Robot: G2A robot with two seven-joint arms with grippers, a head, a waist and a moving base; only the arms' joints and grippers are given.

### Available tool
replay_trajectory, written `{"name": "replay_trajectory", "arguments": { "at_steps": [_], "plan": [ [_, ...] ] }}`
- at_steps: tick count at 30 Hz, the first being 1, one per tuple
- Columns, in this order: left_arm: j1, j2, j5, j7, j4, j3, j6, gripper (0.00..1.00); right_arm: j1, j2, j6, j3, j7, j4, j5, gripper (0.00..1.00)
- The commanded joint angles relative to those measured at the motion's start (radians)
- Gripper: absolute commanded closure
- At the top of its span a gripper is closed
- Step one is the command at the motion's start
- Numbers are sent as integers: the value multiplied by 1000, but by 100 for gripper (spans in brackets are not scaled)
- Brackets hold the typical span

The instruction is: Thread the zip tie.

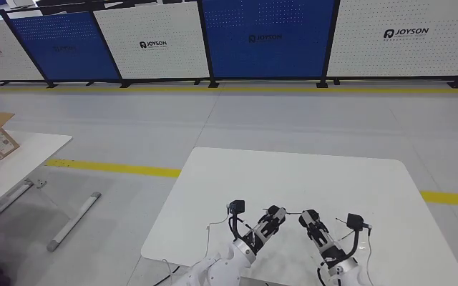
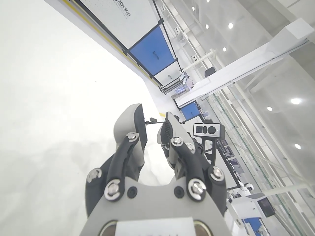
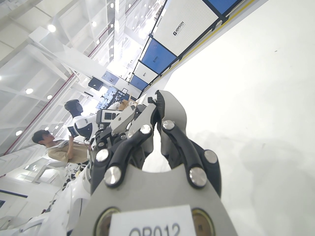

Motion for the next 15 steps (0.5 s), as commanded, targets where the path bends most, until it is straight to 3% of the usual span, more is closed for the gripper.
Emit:
{"name": "replay_trajectory", "arguments": {
  "at_steps": [1, 15],
  "plan": [
    [0, -1, 1, 0, 1, 0, 0, 100, -1, -1, -3, 1, 0, 0, 2, 100],
    [4, -5, 3, -10, 0, -2, -15, 100, 2, -4, -15, 8, 40, 4, 32, 100]
  ]
}}
